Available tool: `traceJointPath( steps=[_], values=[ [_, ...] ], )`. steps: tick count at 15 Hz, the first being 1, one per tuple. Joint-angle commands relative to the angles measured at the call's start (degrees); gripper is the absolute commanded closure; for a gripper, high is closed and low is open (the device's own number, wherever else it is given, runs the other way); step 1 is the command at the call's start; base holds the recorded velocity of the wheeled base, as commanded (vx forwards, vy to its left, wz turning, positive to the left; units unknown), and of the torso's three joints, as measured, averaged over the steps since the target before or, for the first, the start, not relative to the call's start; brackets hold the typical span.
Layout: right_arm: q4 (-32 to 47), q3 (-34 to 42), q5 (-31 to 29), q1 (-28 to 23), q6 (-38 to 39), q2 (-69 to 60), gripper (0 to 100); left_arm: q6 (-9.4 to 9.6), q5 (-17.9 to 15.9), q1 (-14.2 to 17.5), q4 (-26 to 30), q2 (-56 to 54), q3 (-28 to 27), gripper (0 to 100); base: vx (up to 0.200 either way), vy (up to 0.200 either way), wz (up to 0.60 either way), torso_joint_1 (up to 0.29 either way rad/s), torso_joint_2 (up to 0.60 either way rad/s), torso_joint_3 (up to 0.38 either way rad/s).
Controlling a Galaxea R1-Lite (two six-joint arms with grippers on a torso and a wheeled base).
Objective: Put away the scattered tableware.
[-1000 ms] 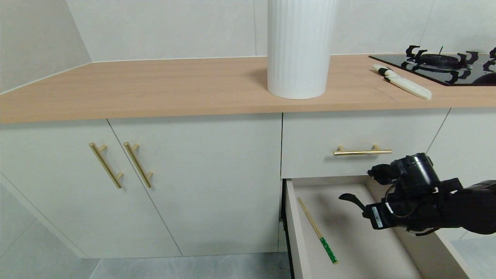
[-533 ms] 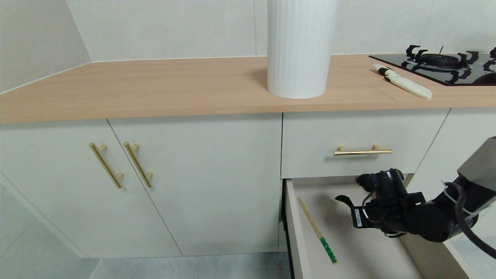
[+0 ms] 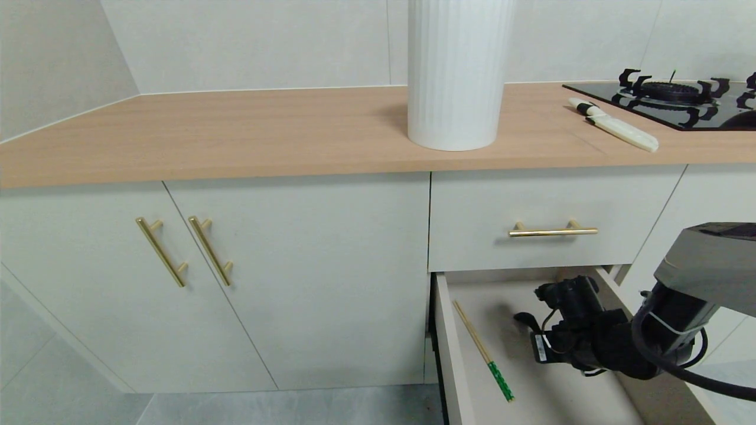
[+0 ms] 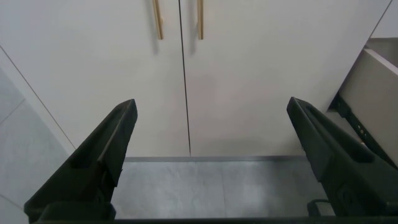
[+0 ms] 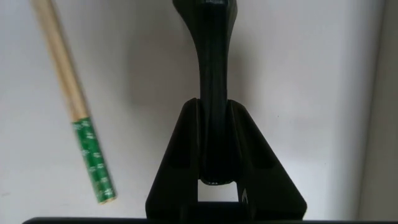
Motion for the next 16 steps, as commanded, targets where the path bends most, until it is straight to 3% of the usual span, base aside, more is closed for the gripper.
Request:
traceJointPath(
  steps=[1, 8, 9, 16],
  values=[
    [0.0, 0.0, -0.1, 0.0, 0.0, 0.8, 100, -0.02, 0.0, 0.0, 0.0, 0.0, 0.0, 0, 0.0, 0.0, 0.0, 0.0, 0.0, 0.0],
    [-0.3, 0.2, -0.1, 0.0, -0.3, 0.8, 100, -0.02, 0.0, 0.0, 0.0, 0.1, 0.0, 0, 0.0, 0.0, 0.0, 0.0, 0.0, 0.0],
    [-0.3, 0.2, -0.1, 0.0, -0.3, 0.8, 0, -0.02, 0.0, 0.0, 0.0, 0.1, 0.0, 0, 0.0, 0.0, 0.0, 0.0, 0.0, 0.0],
    [-0.3, 0.3, -0.1, 0.0, -0.4, 0.3, 0, -0.02, 0.0, 0.0, 0.0, 0.1, 0.0, 0, 0.0, 0.0, 0.0, 0.0, 0.0, 0.0]
  ],
)
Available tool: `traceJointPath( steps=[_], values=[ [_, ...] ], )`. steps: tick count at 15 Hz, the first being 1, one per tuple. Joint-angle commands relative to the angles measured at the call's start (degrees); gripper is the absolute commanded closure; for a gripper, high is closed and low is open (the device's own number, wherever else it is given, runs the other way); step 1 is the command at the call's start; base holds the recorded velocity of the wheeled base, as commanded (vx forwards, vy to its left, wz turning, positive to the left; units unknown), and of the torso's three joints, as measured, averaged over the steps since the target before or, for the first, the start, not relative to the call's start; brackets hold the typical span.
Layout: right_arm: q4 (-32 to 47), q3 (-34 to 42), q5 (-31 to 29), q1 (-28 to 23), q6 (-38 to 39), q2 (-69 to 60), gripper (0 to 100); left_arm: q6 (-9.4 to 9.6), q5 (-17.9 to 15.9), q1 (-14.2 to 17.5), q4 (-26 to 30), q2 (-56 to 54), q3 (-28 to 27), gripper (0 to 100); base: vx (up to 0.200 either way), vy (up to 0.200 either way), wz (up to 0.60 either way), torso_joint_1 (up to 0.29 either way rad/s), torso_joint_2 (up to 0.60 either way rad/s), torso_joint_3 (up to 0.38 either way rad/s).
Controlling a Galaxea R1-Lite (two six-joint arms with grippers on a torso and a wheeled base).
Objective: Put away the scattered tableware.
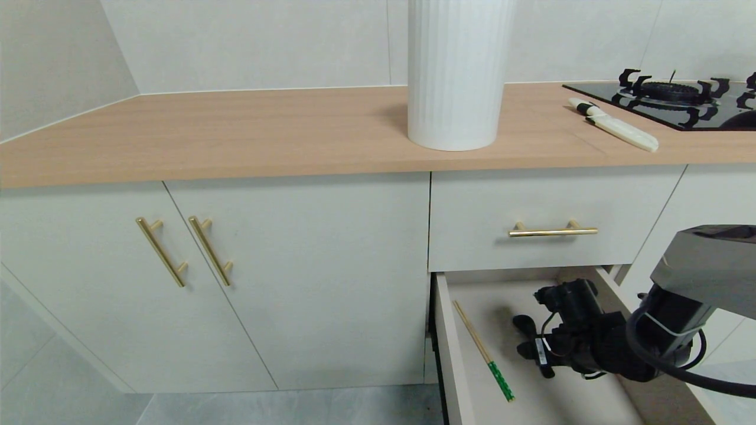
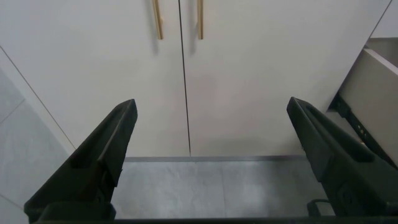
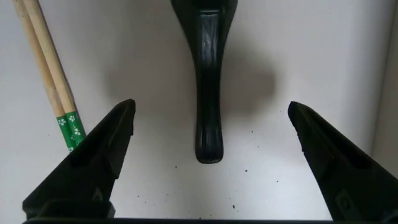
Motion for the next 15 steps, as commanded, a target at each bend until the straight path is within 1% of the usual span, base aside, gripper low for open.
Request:
traceJointPath(
  steps=[1, 4, 7, 9, 10, 12, 15],
  values=[
    [0.0, 0.0, -0.1, 0.0, 0.0, -0.6, 0, -0.03, 0.0, 0.0, 0.0, 0.1, 0.0, 0, 0.0, 0.0, 0.0, 0.0, 0.0, 0.0],
    [0.1, 1.4, -0.8, 0.0, -0.1, -4.4, 0, -0.03, 0.0, 0.0, 0.0, 0.1, 0.0, 0, 0.0, 0.0, 0.0, 0.0, 0.0, 0.0],
    [1.0, 7.2, -0.7, 0.6, -0.9, -16.9, 0, -0.03, 0.0, 0.0, 0.0, 0.1, 0.0, 0, 0.0, 0.0, 0.0, 0.0, 0.0, 0.0],
    [5.5, 7.7, -0.4, 1.3, -1.0, -25.3, 0, -0.03, 0.0, 0.0, 0.0, 0.0, 0.0, 0, 0.0, 0.0, 0.0, 0.0, 0.0, 0.0],
    [9.7, 7.9, -0.2, 2.0, -0.7, -29.1, 0, -0.03, 0.0, 0.1, 0.0, 0.1, 0.0, 0, 0.0, 0.0, 0.0, 0.0, 0.0, 0.0],
    [14.7, 9.8, -0.1, 3.5, -0.7, -34.0, 0, -0.03, 0.0, 0.0, 0.0, 0.1, 0.0, 0, 0.0, 0.0, 0.0, 0.0, 0.0, 0.0],
    [15.3, 12.1, -0.4, 4.9, -0.8, -38.0, 0, -0.03, 0.0, 0.0, 0.0, 0.1, 0.0, 0, 0.0, 0.0, 0.0, 0.0, 0.0, 0.0]
  ],
)
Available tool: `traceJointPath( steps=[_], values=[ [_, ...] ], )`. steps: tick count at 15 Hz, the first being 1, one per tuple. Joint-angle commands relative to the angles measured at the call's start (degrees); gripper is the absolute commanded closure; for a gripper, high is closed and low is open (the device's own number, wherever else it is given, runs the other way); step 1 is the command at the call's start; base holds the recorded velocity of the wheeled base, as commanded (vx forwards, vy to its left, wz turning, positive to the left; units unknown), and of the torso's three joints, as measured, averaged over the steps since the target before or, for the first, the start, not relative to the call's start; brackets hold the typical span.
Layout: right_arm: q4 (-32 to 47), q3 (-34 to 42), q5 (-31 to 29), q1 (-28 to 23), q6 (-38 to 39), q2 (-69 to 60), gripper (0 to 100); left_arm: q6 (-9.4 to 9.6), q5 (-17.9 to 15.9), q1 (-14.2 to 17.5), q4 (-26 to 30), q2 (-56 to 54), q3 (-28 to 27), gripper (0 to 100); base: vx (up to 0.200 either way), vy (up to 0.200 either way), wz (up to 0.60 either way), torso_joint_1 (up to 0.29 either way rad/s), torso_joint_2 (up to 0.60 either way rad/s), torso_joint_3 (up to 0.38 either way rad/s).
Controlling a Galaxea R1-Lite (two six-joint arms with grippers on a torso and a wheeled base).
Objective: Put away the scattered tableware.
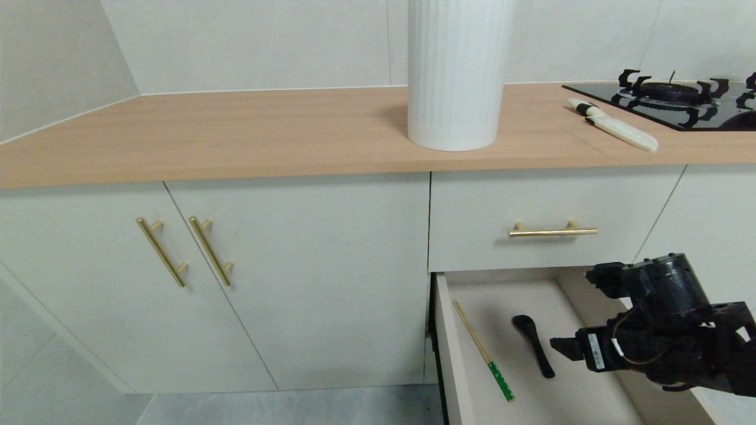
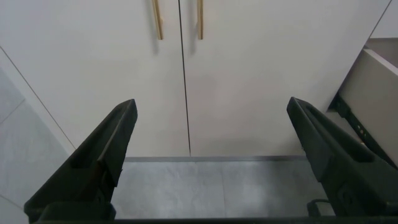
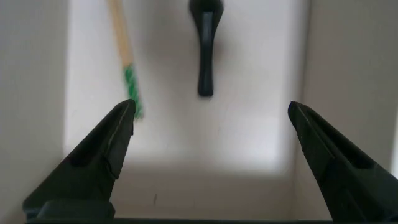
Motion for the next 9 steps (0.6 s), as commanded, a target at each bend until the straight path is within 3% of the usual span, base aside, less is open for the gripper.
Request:
traceJointPath(
  steps=[1, 9],
  values=[
    [0.1, 2.1, -0.1, 0.8, -0.1, -6.4, 0, -0.02, 0.0, 0.0, 0.0, 0.1, 0.0, 0, 0.0, 0.0, 0.0, 0.0, 0.0, 0.0],
    [10.1, 1.0, 0.1, 3.4, -0.3, -13.1, 0, -0.02, 0.0, 0.0, 0.0, 0.1, 0.0, 0, 0.0, 0.0, 0.0, 0.0, 0.0, 0.0]
  ],
)
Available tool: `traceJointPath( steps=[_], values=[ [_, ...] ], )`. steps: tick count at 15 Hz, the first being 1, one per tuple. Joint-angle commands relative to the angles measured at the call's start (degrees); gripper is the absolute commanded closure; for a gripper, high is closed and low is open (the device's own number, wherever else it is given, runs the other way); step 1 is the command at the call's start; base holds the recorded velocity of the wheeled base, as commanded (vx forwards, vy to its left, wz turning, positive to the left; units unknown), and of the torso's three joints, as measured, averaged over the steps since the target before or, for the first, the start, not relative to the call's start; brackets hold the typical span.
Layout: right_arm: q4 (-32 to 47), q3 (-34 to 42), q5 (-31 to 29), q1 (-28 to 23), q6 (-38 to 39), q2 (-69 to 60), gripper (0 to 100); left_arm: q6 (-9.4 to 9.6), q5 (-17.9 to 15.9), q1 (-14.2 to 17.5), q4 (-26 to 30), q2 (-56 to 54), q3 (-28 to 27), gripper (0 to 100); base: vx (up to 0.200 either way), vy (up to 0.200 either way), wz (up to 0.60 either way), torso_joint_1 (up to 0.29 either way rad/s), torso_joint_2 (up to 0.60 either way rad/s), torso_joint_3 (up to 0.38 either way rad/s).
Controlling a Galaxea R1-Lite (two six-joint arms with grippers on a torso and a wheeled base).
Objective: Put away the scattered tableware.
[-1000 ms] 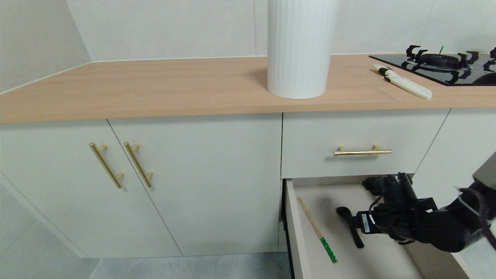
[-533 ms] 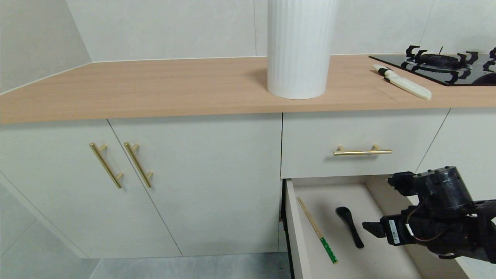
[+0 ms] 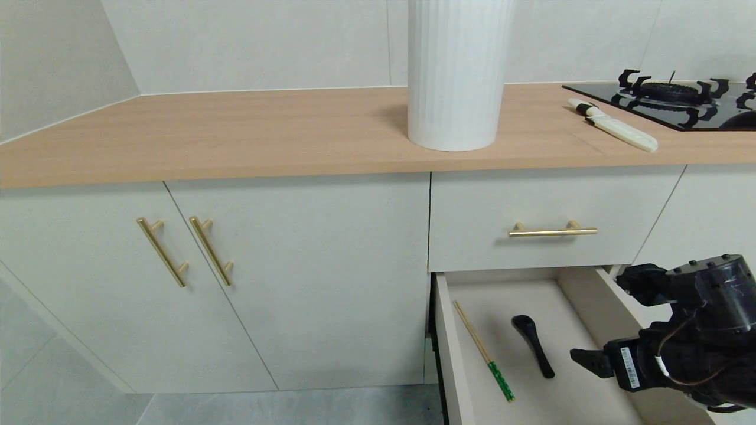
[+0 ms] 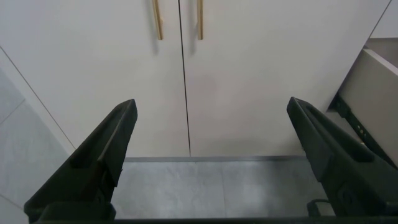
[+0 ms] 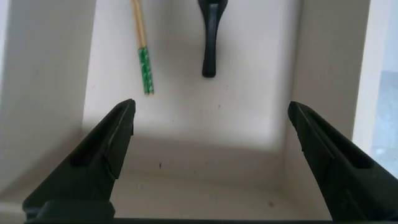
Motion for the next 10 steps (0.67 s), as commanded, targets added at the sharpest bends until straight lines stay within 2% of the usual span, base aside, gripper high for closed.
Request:
traceJointPath(
  steps=[1, 4, 10],
  values=[
    [1.2, -0.4, 0.0, 2.4, 0.0, -3.2, 0, -0.03, 0.0, 0.1, 0.0, 0.1, 0.0, 0, 0.0, 0.0, 0.0, 0.0, 0.0, 0.0],
    [1.3, -0.2, -0.1, 2.9, 0.0, -3.1, 0, -0.12, 0.0, 0.0, 0.0, 0.1, 0.0, 0, 0.0, 0.0, 0.0, 0.0, 0.0, 0.0],
    [2.5, 0.0, 0.1, 3.5, 0.0, -3.0, 0, -0.12, 0.0, 0.0, 0.0, 0.1, 0.0, 0, -0.2, 0.0, 0.0, 0.002, 0.0, 0.002]
  ],
)
